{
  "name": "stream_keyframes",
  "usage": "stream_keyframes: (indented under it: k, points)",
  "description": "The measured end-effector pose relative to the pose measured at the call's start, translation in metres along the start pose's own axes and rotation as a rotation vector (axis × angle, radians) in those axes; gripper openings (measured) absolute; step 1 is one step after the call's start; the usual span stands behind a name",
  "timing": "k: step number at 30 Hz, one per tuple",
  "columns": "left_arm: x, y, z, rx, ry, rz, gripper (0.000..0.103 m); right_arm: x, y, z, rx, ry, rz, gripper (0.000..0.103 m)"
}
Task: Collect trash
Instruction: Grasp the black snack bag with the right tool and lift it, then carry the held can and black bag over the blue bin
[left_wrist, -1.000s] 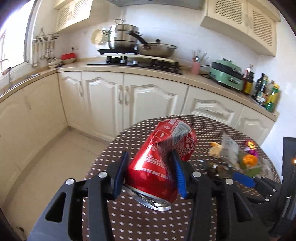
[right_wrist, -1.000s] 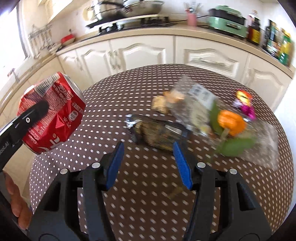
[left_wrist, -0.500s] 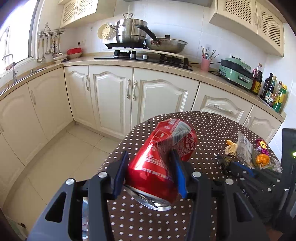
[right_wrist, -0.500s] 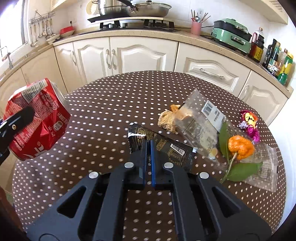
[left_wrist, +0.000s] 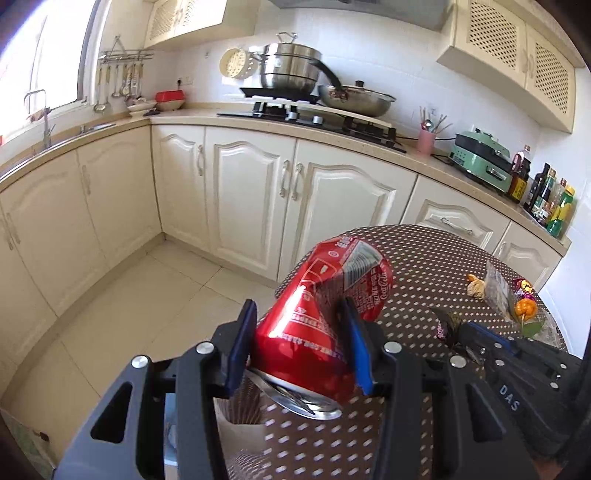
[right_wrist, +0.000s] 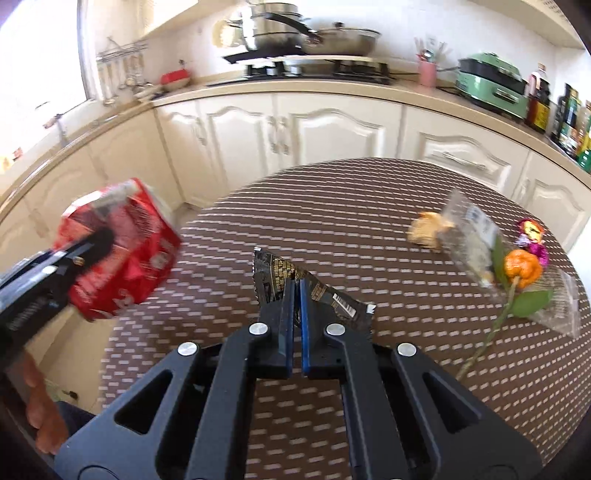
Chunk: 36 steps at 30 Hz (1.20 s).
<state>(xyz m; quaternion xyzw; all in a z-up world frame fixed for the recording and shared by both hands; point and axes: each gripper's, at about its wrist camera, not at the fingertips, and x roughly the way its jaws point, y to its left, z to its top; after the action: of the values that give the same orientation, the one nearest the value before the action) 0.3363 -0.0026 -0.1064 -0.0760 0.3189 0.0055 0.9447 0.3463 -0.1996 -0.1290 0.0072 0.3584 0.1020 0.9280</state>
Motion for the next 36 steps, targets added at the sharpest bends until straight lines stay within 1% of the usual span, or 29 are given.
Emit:
stream_keyframes:
  k: [3, 7, 9, 11, 14, 15, 16, 17, 18, 19, 22, 25, 26, 28, 29, 30, 31, 32, 34, 36]
  points:
    - [-0.006, 0.023, -0.007, -0.023, 0.005, 0.021, 0.046, -0.005, 0.029, -0.001, -0.015, -0.016, 0.05, 0.003]
    - [-0.012, 0.066, -0.015, -0.08, 0.028, 0.045, 0.046, -0.003, 0.073, -0.001, -0.062, -0.024, 0.092, 0.002]
    - [-0.009, 0.084, -0.021, -0.104, 0.06, 0.047, 0.046, 0.005, 0.089, -0.003, -0.077, 0.001, 0.065, 0.002]
    - [-0.008, 0.092, -0.027, -0.105, 0.076, 0.04, 0.046, 0.016, 0.092, -0.005, -0.069, 0.034, 0.067, 0.002]
    - [-0.01, 0.1, -0.033, -0.115, 0.073, 0.033, 0.046, 0.02, 0.094, -0.007, -0.084, 0.038, 0.049, 0.004]
    - [-0.011, 0.1, -0.035, -0.118, 0.075, 0.03, 0.046, 0.019, 0.094, -0.006, -0.083, 0.027, 0.049, 0.009]
    - [-0.011, 0.101, -0.035, -0.119, 0.075, 0.028, 0.046, 0.017, 0.095, -0.004, -0.086, 0.018, 0.05, 0.017]
    - [-0.011, 0.102, -0.035, -0.12, 0.073, 0.029, 0.046, 0.017, 0.096, -0.005, -0.093, 0.022, 0.046, 0.046]
    - [-0.011, 0.101, -0.035, -0.119, 0.07, 0.031, 0.046, 0.018, 0.098, -0.006, -0.099, 0.024, 0.037, 0.06]
    - [-0.012, 0.101, -0.035, -0.118, 0.069, 0.032, 0.046, 0.019, 0.1, -0.007, -0.111, 0.02, 0.023, 0.059]
    - [-0.009, 0.101, -0.037, -0.115, 0.077, 0.032, 0.046, 0.022, 0.102, -0.009, -0.109, 0.04, 0.035, 0.058]
    - [-0.007, 0.101, -0.037, -0.111, 0.083, 0.033, 0.046, 0.03, 0.105, -0.009, -0.117, 0.081, 0.028, 0.057]
    - [-0.006, 0.1, -0.038, -0.109, 0.085, 0.032, 0.046, 0.034, 0.106, -0.009, -0.121, 0.098, 0.021, 0.048]
    - [-0.005, 0.101, -0.038, -0.107, 0.087, 0.031, 0.046, 0.038, 0.108, -0.011, -0.128, 0.122, 0.015, 0.046]
    - [-0.005, 0.1, -0.038, -0.103, 0.086, 0.035, 0.046, 0.039, 0.111, -0.012, -0.135, 0.126, 0.007, 0.042]
    - [-0.005, 0.1, -0.038, -0.1, 0.084, 0.037, 0.046, 0.04, 0.114, -0.013, -0.15, 0.128, -0.011, 0.035]
    - [-0.004, 0.1, -0.037, -0.099, 0.083, 0.039, 0.046, 0.04, 0.116, -0.013, -0.165, 0.128, -0.023, 0.032]
    - [-0.004, 0.098, -0.037, -0.099, 0.082, 0.042, 0.046, 0.04, 0.119, -0.014, -0.175, 0.125, -0.028, 0.028]
    - [-0.005, 0.099, -0.036, -0.1, 0.079, 0.04, 0.046, 0.038, 0.123, -0.014, -0.189, 0.113, -0.039, 0.024]
    - [-0.007, 0.102, -0.037, -0.101, 0.075, 0.043, 0.046, 0.033, 0.123, -0.015, -0.175, 0.093, -0.019, 0.022]
